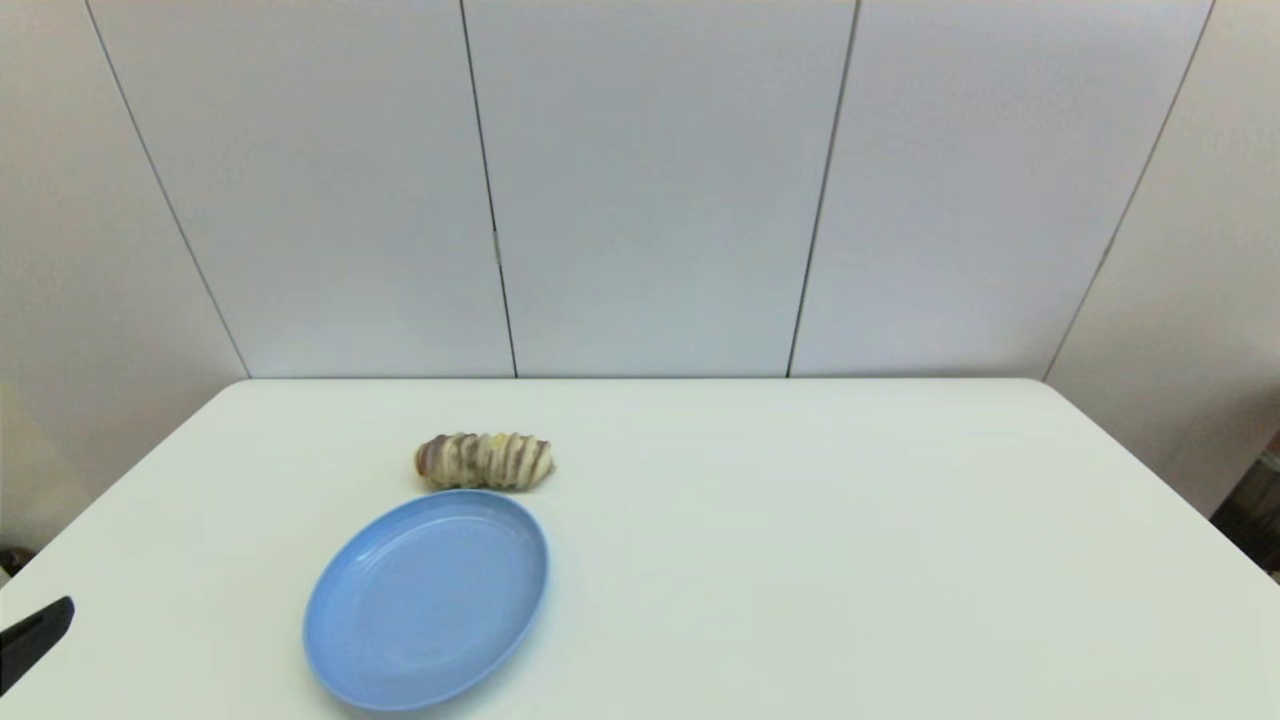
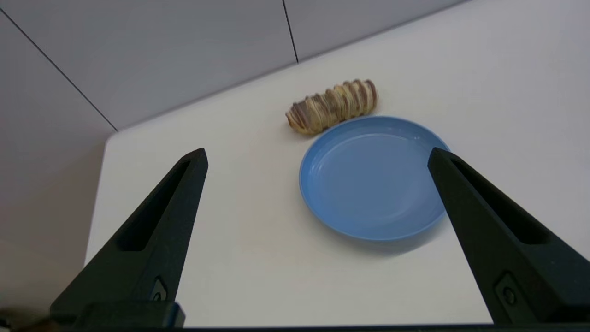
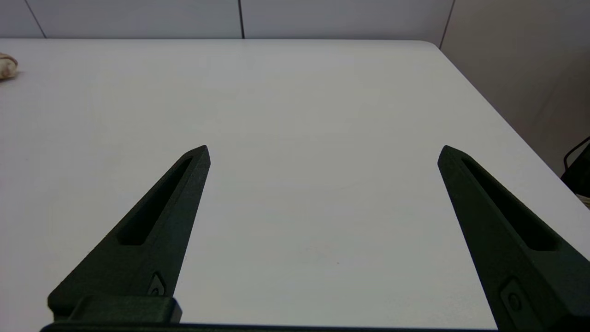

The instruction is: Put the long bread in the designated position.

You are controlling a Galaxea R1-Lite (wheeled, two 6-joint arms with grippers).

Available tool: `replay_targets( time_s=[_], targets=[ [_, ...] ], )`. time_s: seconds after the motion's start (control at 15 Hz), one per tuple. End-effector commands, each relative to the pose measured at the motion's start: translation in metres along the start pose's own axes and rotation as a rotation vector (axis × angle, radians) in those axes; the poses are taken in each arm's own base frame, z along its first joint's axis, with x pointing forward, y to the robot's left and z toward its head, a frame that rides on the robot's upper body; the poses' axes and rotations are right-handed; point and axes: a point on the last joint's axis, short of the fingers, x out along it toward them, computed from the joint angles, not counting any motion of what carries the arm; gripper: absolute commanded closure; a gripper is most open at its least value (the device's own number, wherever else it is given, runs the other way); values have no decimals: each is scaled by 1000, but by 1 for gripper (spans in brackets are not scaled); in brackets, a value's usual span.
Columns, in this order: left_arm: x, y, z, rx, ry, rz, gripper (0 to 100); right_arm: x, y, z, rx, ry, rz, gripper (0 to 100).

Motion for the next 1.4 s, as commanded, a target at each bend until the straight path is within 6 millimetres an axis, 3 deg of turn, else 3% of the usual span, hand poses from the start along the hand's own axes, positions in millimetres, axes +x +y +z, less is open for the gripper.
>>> replay_targets(
  time_s=[0.07, 0.33, 0.8, 1.0, 1.4],
  targets=[
    [-34, -26, -42, 62, -189, 53, 0, 0, 0, 0, 2, 1, 1, 0],
    [-28, -30, -66, 65, -247, 41, 0, 0, 0, 0, -1, 1, 1, 0],
    [-18, -44, -140, -41, -159, 204, 0, 0, 0, 0, -1, 1, 1, 0],
    [-13, -43, -150, -92, -136, 287, 0, 0, 0, 0, -1, 1, 1, 0],
    [-13, -44, -155, -131, -94, 270, 0, 0, 0, 0, -1, 1, 1, 0]
  ],
)
